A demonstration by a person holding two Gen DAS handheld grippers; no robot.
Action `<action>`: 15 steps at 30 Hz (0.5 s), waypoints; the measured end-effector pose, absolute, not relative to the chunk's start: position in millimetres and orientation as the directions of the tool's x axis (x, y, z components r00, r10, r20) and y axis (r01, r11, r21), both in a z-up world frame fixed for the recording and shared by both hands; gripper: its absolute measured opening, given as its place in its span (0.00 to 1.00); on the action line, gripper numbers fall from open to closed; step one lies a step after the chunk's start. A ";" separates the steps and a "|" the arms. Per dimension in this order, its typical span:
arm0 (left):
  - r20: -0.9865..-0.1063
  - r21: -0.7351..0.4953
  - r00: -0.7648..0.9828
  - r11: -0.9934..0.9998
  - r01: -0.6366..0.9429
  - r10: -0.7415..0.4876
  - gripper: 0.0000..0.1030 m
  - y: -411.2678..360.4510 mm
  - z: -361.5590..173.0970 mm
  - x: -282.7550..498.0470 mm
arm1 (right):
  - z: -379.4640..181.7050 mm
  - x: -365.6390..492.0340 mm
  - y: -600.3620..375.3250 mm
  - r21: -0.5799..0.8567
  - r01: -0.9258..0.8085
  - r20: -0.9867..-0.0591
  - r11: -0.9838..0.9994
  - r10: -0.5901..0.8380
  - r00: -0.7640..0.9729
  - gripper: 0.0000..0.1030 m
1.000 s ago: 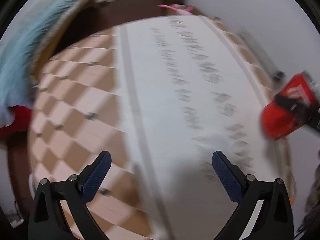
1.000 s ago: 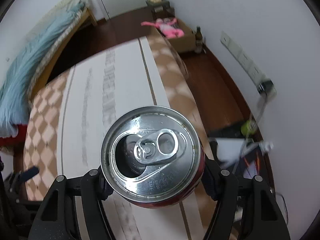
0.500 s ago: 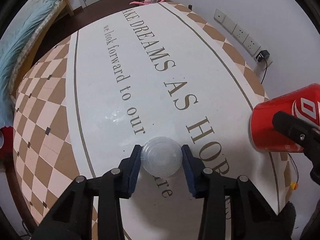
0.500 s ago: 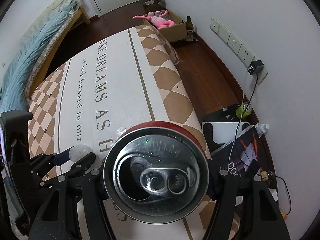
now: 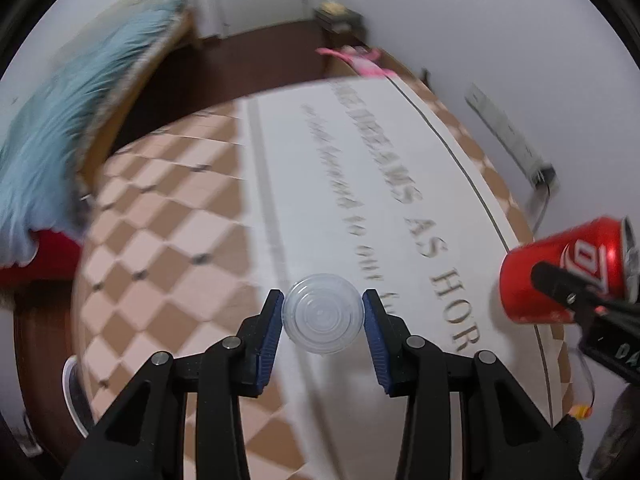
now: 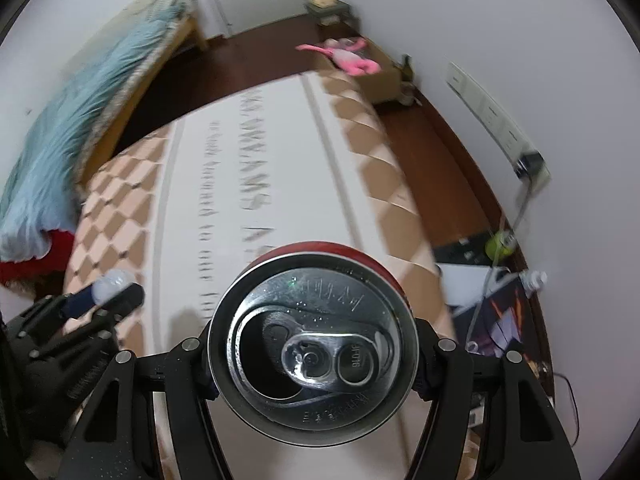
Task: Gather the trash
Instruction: 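Carry the cola can and plastic lid over the bin and release both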
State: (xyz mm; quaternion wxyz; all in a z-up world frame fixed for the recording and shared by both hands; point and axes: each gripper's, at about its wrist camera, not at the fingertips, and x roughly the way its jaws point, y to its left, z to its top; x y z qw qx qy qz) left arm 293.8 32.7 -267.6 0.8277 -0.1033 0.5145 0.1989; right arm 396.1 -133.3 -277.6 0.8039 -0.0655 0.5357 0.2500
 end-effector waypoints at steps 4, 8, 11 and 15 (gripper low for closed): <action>-0.865 0.018 0.422 0.858 -0.513 0.271 0.35 70.9 -231.3 249.5 | -253.5 366.9 -94.3 0.203 -0.542 -0.867 0.815 0.408 0.288 0.67; -0.836 0.014 0.443 0.821 -0.571 0.322 0.35 103.5 -199.0 205.0 | -229.0 332.1 -51.3 0.258 -0.604 -0.831 0.754 0.492 0.259 0.67; -0.814 0.018 0.448 0.788 -0.616 0.369 0.35 133.1 -175.2 163.8 | -211.0 297.3 -7.0 0.290 -0.661 -0.805 0.692 0.550 0.223 0.67; -0.795 0.017 0.440 0.741 -0.672 0.418 0.35 170.8 -153.2 114.1 | -197.5 251.6 49.0 0.303 -0.722 -0.788 0.622 0.589 0.177 0.67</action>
